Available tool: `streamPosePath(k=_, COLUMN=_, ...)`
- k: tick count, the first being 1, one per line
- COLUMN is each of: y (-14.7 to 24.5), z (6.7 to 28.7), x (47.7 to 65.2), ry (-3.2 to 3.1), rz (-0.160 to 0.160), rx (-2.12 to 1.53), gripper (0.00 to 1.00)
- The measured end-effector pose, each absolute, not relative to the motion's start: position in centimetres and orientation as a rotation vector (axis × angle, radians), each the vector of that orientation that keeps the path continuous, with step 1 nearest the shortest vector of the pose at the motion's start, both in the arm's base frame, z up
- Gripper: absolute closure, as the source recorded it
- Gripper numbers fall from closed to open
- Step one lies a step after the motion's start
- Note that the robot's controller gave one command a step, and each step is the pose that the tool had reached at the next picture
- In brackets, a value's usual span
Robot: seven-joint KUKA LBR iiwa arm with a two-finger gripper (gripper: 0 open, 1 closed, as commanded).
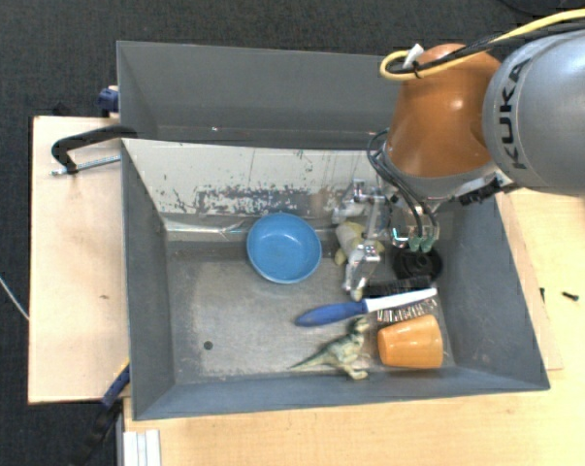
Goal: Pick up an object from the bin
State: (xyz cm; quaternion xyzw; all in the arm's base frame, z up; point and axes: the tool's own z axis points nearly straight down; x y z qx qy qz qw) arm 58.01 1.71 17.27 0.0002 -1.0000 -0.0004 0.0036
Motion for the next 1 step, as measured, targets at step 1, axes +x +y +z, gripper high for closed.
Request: streamPosePath(k=1, y=6.60, z=21.73, x=58.44, ry=-3.125, rz=-0.003, rx=0.409, gripper=0.00)
